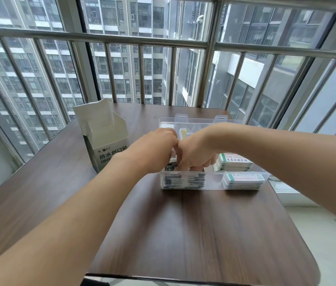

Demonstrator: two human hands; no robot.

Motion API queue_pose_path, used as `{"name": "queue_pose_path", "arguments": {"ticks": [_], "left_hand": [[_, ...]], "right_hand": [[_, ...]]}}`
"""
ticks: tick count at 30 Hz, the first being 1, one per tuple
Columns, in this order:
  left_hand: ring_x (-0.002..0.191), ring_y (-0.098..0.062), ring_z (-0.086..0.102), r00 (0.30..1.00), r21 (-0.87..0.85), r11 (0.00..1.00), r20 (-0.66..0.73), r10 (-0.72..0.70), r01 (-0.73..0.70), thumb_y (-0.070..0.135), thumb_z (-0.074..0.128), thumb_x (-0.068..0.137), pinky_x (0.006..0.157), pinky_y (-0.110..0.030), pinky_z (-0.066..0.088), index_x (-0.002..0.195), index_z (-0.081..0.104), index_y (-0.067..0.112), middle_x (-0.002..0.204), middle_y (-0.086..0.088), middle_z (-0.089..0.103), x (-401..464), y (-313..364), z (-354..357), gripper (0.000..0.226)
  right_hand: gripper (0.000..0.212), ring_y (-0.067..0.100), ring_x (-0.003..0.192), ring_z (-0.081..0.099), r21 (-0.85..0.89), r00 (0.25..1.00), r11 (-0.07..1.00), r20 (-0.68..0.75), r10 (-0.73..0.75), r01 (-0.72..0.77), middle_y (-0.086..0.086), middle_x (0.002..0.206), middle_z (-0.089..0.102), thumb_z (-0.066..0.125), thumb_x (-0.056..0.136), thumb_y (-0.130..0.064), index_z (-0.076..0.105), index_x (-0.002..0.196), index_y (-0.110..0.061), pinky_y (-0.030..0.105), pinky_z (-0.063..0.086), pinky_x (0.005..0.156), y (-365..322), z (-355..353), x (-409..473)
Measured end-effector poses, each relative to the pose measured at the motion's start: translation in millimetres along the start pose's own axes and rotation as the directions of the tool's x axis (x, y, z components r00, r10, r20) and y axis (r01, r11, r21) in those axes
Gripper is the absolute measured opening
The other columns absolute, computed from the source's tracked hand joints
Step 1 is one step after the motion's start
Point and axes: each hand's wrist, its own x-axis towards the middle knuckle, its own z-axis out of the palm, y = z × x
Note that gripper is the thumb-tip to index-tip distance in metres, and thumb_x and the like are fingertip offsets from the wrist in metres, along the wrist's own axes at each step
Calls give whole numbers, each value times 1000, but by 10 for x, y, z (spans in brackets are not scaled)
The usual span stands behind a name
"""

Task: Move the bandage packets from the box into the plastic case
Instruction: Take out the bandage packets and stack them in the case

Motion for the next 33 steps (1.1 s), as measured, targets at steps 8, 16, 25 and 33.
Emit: {"name": "queue_pose_path", "arguments": {"ticks": [8,16,25,33], "left_hand": [[109,-15,55,999,-62,998,36,17,-14,23,75,86,94,-39,47,99,74,31,119,8,58,-48,52,-88,16],[108,-19,58,999,-60,998,40,-7,10,20,76,82,91,-41,49,106,74,28,117,6,59,-27,57,-88,26],[117,-16,52,999,-27,999,45,-25,26,22,72,89,101,-39,44,110,73,28,126,6,56,-41,41,-77,22],[119,-16,51,998,-14,999,64,-30,31,29,74,88,102,-33,41,115,71,24,131,5,54,-53,89,-108,27]], "right_hand": [[36,15,43,22,109,999,993,-11,-49,50,-5,51,32,57,99,-35,41,71,-19,23,21,47,49,39,-20],[22,12,43,38,254,974,948,-169,-152,192,-6,49,44,65,96,-18,68,111,-3,19,35,47,84,62,-190],[27,24,74,76,376,924,918,-382,32,123,15,95,71,66,96,-21,63,112,1,35,64,70,298,-84,-466],[32,45,90,71,457,939,889,-296,177,-24,24,115,56,41,103,-9,42,133,1,49,61,80,195,91,-397]]}}
